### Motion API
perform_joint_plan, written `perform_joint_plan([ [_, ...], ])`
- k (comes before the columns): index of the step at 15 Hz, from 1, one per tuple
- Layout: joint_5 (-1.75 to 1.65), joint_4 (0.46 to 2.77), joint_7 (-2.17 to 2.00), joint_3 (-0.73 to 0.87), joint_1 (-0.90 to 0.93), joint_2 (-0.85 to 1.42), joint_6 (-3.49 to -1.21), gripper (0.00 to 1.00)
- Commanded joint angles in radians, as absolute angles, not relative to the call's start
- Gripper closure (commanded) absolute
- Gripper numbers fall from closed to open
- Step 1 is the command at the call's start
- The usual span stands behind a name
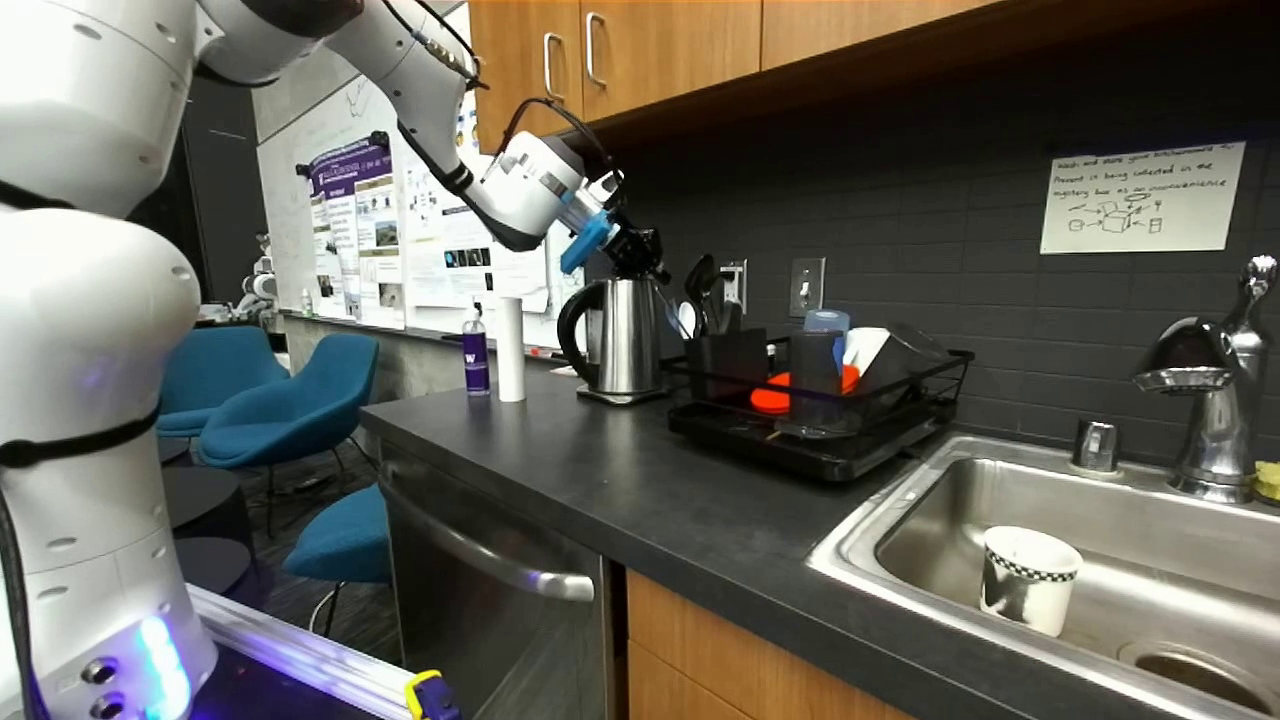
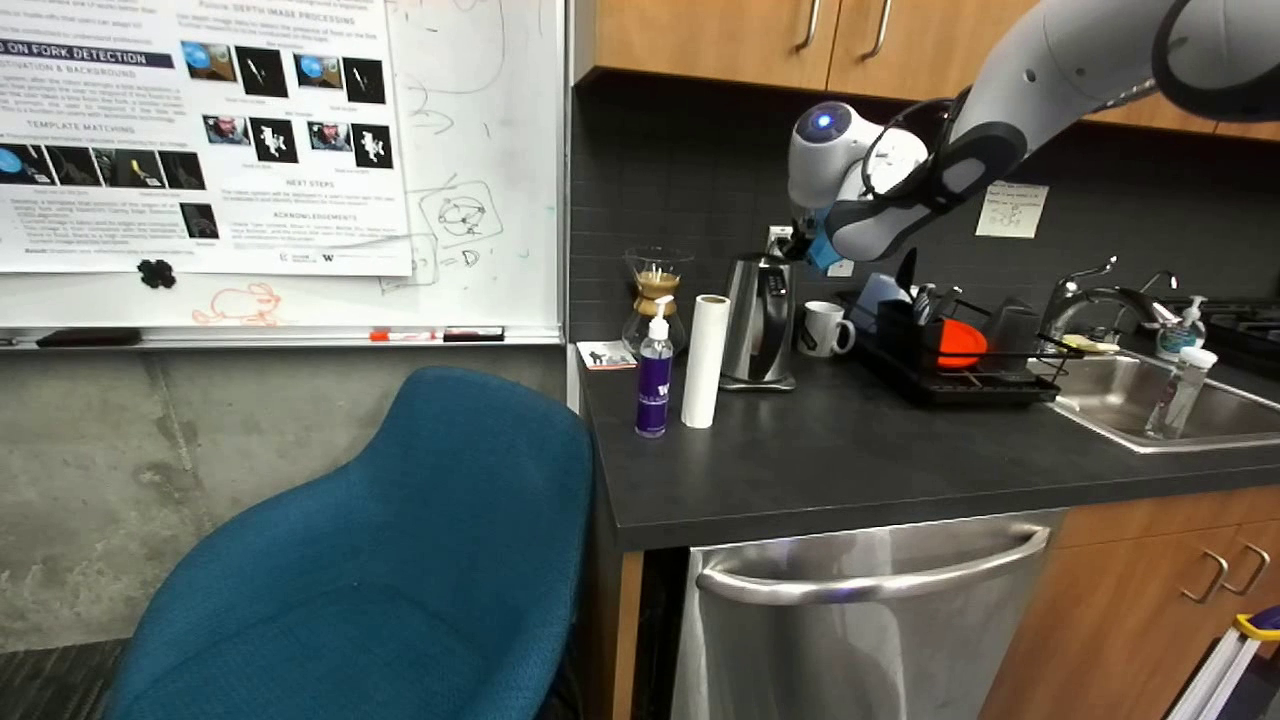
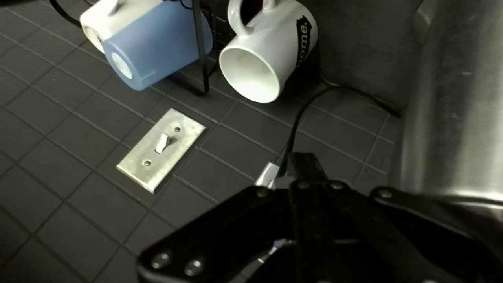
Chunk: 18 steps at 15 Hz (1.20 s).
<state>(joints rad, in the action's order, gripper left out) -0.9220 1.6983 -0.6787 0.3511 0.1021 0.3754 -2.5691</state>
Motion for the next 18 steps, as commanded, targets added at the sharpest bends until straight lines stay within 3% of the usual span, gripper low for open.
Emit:
perform_joint_plan([
  [1,-0.886,1.611,-0.664,0.293,0.035,0.424,-2.488,1.0],
  [18,-0.63,1.295,-0.661,0.265,-0.035,0.659,-2.205,1.0],
])
